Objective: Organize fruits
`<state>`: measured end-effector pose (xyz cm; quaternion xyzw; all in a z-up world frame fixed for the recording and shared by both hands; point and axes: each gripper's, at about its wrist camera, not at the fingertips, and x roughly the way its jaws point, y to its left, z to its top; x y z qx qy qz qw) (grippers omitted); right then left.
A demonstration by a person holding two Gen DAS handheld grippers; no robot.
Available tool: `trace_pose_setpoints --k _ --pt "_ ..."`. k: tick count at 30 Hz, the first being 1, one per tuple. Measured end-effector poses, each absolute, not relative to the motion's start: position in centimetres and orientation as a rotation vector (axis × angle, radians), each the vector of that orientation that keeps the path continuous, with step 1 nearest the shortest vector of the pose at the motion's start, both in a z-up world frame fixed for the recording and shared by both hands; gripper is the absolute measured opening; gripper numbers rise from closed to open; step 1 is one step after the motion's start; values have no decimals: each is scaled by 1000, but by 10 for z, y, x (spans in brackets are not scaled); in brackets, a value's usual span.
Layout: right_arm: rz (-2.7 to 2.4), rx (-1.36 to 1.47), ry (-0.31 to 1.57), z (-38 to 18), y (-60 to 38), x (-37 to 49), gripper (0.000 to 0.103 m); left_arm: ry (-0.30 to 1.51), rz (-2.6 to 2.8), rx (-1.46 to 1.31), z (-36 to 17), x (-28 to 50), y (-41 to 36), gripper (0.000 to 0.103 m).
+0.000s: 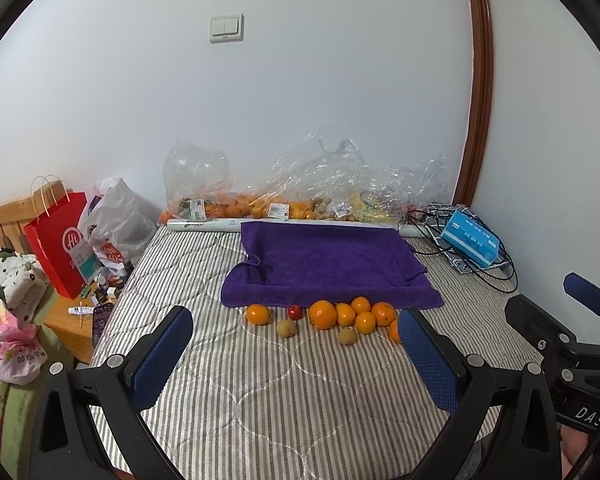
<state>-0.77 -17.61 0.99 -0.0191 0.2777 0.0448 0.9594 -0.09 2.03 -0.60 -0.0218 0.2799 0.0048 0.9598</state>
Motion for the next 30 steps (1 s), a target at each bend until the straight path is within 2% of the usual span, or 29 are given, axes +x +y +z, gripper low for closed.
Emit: trace_pose_setpoints --k 9,22,30 --pt "97 -17 606 -3 -177 8 103 584 -13 -56 -19 15 32 103" --pt "96 -4 616 -48 -188 42 103 640 -12 -62 -50 53 50 103" --pt "118 5 700 -88 -181 71 102 678 -2 -112 -78 70 66 101"
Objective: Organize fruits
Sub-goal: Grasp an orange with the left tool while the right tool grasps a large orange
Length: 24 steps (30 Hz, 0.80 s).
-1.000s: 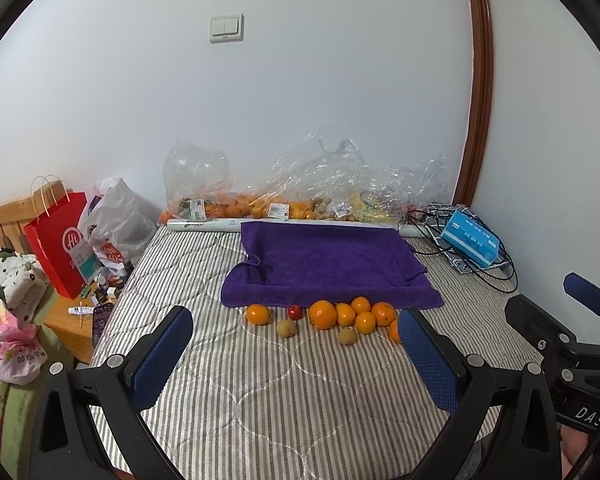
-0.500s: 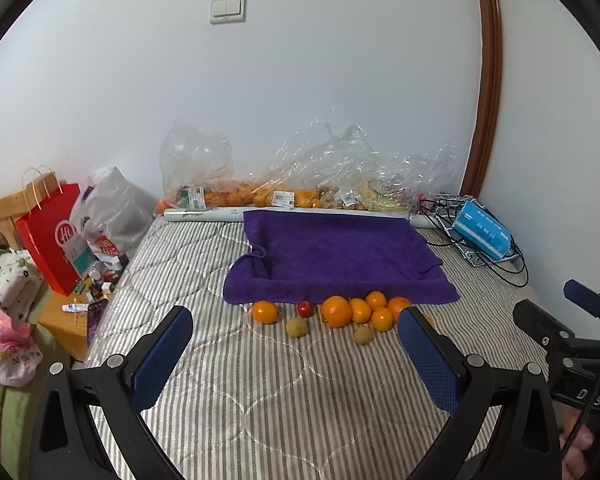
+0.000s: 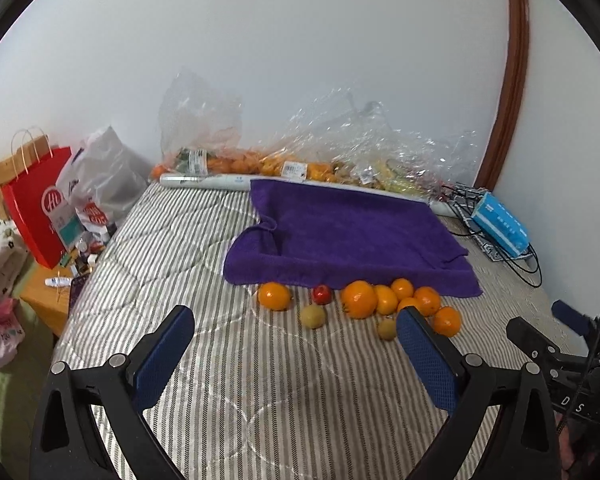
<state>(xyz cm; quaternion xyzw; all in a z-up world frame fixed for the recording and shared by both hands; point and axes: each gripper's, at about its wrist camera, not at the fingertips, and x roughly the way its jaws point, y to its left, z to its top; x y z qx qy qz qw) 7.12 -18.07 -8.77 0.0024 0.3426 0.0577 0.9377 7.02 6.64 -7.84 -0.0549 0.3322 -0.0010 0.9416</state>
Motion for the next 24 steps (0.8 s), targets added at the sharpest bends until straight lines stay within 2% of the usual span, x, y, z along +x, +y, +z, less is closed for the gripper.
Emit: trace_pose_setpoints --k 10,12,20,24 --pt "112 21 760 -123 -189 98 101 766 -24 -157 -110 105 85 100" --pt "95 24 771 -129 -192 105 101 780 -18 -165 -116 110 87 96" --pt "97 17 863 -166 -195 131 78 820 14 -179 -142 133 98 95" --pt "119 36 900 -180 -196 142 70 859 40 -173 -159 146 100 95"
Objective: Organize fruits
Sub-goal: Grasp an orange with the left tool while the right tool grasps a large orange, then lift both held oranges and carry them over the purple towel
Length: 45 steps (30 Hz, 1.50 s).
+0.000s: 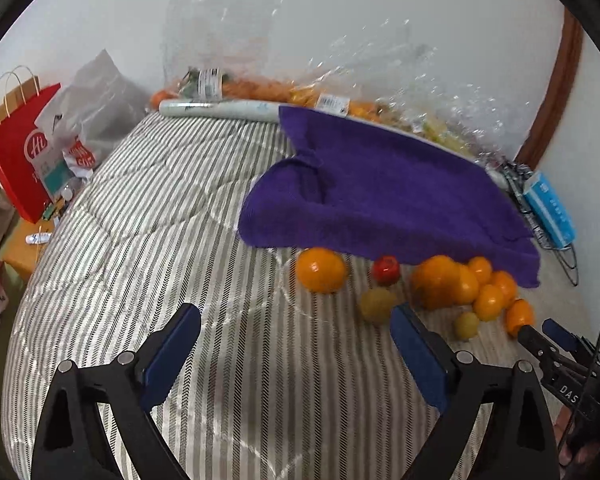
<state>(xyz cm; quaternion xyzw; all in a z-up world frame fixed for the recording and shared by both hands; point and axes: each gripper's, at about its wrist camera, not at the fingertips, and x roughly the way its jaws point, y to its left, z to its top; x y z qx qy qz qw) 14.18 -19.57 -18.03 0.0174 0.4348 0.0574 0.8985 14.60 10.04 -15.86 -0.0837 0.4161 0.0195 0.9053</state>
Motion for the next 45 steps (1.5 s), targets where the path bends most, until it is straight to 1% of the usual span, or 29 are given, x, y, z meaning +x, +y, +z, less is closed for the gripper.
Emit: trace_pose_setpoints --k 1,4,5,9,11,14,15,16,20,21,23,24,34,39,45 --pt "127 36 908 -183 -195 145 68 863 45 -172 -161 148 101 95" --pt "127 26 926 -191 -192 154 67 877 51 -166 -167 157 103 94" --pt "133 29 944 -193 -192 157 63 878 50 -166 -169 159 103 93" --pt "136 3 924 -194 -190 159 61 882 39 -161 -176 173 100 89" --pt "130 2 918 -196 -189 161 61 894 28 -154 -182 181 98 84" --pt "122 8 920 -197 -189 161 61 906 11 -172 -189 190 98 72" --pt "118 7 922 -197 -189 162 61 885 14 -169 -190 191 98 67" --pt "109 -8 925 -197 -185 163 61 860 8 -163 -191 190 96 56" --pt "127 -34 922 -196 -181 163 50 857 -45 -145 -191 191 89 46" --pt "131 -29 920 -196 -182 163 49 855 -45 -141 -191 190 88 42" --pt "138 -10 916 -196 -185 162 42 851 -62 -150 -190 189 88 37" --pt "143 2 915 -196 -186 162 42 853 -68 -157 -191 190 88 35" --pt "177 52 899 -195 -191 161 41 801 -115 -203 -186 184 91 35" --pt "223 69 847 -188 -194 152 41 776 -129 -203 -182 182 88 35" --pt "234 107 830 -186 -199 151 41 726 -150 -189 -175 176 84 35"
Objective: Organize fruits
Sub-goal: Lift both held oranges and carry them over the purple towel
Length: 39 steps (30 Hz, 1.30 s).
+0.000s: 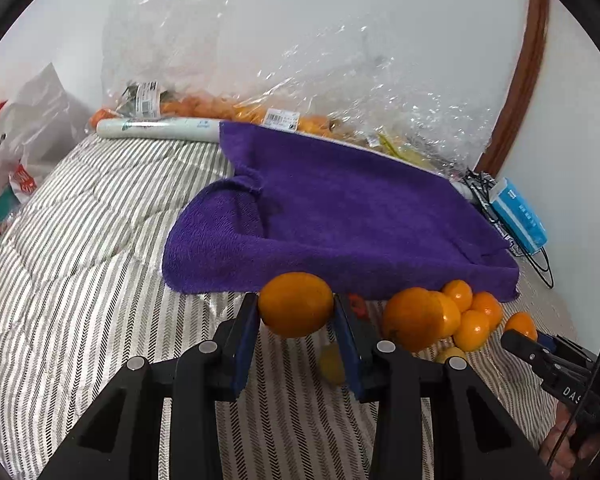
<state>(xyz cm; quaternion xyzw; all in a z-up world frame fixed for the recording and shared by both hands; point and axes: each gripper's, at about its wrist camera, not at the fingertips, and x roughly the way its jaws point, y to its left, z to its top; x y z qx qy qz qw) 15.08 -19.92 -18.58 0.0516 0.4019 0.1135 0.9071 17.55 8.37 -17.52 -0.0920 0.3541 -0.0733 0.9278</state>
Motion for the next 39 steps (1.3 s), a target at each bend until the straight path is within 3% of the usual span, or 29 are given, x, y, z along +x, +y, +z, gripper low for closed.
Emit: trace_pose_setpoints --k 12,24,39 --pt "259 132 760 -146 -203 144 41 680 -170 -204 -134 168 83 35" --pt "250 87 624 -85 -192 194 41 631 -170 -194 -89 221 68 35" --pt "286 99 635 -113 -189 262 40 654 -118 -190 -126 284 53 35"
